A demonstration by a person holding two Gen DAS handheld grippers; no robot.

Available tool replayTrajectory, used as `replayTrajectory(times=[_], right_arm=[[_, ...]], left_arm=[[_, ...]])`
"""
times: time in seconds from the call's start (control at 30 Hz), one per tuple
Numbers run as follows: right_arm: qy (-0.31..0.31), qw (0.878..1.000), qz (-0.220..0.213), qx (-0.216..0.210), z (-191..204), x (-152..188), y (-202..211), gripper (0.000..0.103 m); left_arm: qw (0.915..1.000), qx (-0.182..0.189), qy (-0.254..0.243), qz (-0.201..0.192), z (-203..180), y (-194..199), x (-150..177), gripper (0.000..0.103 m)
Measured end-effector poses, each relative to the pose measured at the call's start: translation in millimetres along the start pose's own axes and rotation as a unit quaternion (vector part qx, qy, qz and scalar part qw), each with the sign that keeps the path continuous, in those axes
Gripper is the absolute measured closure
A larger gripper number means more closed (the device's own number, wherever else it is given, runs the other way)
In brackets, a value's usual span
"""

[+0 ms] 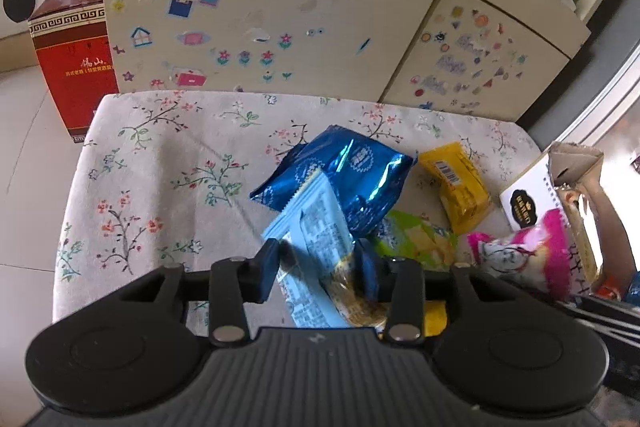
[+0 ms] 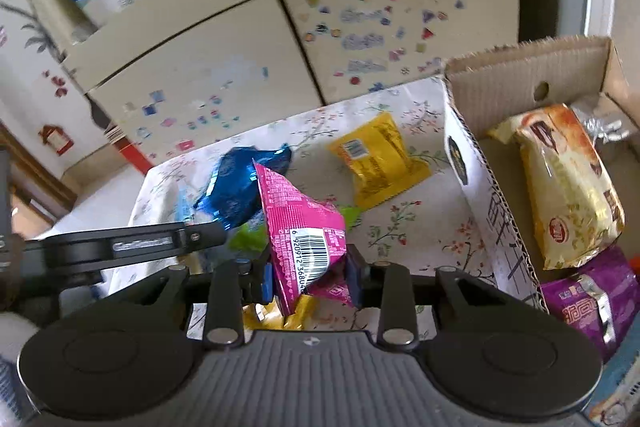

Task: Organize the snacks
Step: 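Lift the light-blue stick packet with the left gripper while the right carries the pink packet to the box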

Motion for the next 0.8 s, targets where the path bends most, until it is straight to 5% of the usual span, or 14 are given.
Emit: replayTrajectory(times=[0.37, 0.5, 0.6, 0.8], right_arm=[[0.006, 1.000, 0.008, -0.024, 0, 5, 23, 0.064], [0.008, 0.999, 0.004, -0.033, 3, 3, 24, 0.064], [0.006, 0.999, 0.004, -0.039, 4, 3, 24, 0.064], [0.008, 0.999, 0.004, -0.048, 8, 4, 23, 0.064]], left_arm=[[0.9998, 0.013, 0.002, -0.014, 7, 11, 6, 0.081], [0.9995, 0.011, 0.009, 0.027, 23, -2, 13, 0.081], [0.9997, 0.000, -0.023, 0.013, 19, 0, 20, 0.080], [0.9998, -0.009, -0.009, 0.014, 19, -1, 18, 0.080]])
Point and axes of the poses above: each gripper's, at about its wrist camera, not at the fingertips, and y roughly against the way its jaws point, z to its left, x to its underside, the point moved 1 cm from there along -y, roughly the way its jaws point, and after that the axes turned 2 degrees about x, right-handed, at the moved point
